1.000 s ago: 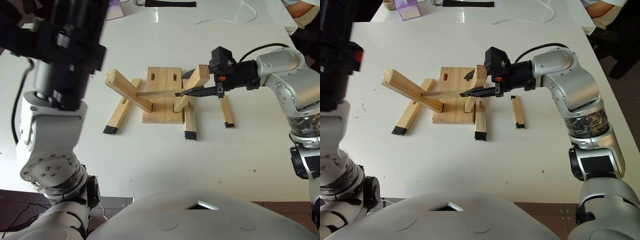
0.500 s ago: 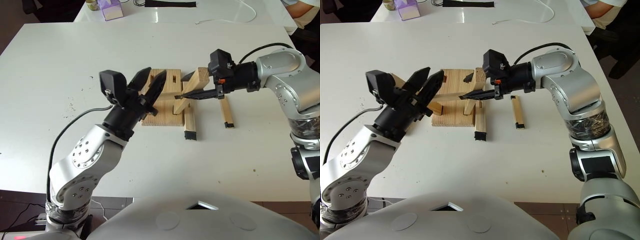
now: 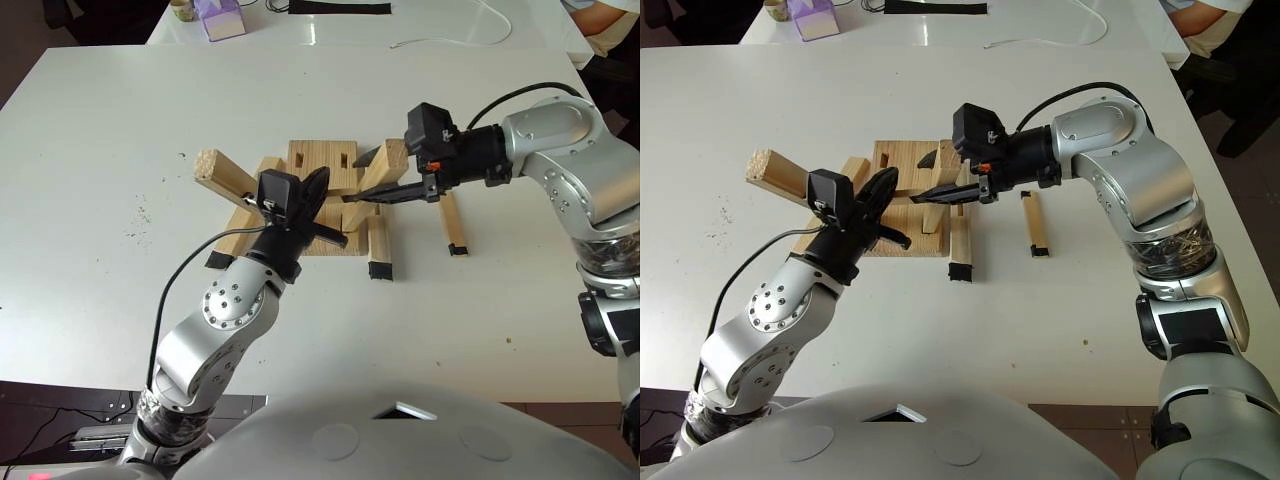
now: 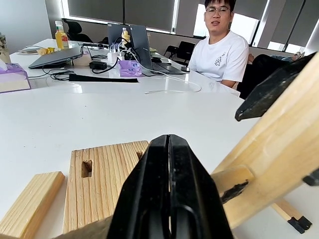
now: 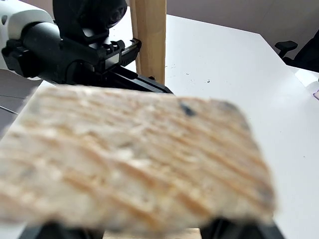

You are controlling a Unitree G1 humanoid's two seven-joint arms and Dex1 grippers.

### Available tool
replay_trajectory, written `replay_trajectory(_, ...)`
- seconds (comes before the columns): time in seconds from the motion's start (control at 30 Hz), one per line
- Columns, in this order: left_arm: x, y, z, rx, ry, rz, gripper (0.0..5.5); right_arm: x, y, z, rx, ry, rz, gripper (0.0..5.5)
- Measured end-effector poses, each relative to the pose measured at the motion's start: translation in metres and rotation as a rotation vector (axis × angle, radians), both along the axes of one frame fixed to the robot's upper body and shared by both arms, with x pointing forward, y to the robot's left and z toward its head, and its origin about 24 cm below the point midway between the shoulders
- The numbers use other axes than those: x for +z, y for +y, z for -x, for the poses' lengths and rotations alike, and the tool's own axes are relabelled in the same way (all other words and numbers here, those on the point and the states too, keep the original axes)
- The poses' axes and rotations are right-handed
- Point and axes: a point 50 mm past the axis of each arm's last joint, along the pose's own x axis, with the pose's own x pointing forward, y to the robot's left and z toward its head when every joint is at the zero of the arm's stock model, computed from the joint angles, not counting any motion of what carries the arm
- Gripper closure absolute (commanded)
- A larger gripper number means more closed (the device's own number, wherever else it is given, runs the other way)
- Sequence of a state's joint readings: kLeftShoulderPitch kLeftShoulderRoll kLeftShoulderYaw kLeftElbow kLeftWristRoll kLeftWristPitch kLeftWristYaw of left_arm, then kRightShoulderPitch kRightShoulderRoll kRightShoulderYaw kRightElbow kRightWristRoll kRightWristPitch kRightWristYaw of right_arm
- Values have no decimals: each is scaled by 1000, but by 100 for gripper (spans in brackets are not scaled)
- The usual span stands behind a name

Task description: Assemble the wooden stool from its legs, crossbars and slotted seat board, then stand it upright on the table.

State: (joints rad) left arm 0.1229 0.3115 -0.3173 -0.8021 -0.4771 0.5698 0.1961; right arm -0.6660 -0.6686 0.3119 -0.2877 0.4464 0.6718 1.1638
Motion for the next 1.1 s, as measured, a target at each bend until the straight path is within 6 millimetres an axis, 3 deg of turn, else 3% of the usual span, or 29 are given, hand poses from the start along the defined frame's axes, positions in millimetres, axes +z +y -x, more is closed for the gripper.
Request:
replay_trajectory(0.47, -11, -2, -7, 31, -40, 4, 550, 1, 4, 2, -8, -4, 0, 349)
replay_trajectory(0.57, -1, 2, -12, 33, -55, 77, 550, 1, 6, 2, -10, -2, -2, 349)
replay_trajectory(0.63, 41, 11, -23, 45, -217, 187, 550, 1, 5, 2, -11, -1, -2, 349)
replay_trajectory(0.73, 114, 30, -26, 46, -515, 332, 550, 2, 2, 2, -20, 10, 0, 349)
replay_trajectory(0.83, 164, 62, -18, 74, -697, 401, 550, 3, -2, 1, -37, 20, -1, 349)
replay_trajectory(0.9, 183, 90, -11, 149, -773, 397, 550, 3, -5, 1, -47, 23, 1, 349)
replay_trajectory(1.0, 187, 146, -1, 374, -764, 313, 550, 4, -10, 0, -69, 27, 8, 349)
replay_trajectory(1.07, 159, 174, -1, 499, -611, 227, 550, 4, -13, -1, -83, 27, 17, 349)
replay_trajectory(1.1, 145, 178, -1, 514, -551, 191, 550, 5, -13, -1, -84, 27, 17, 349)
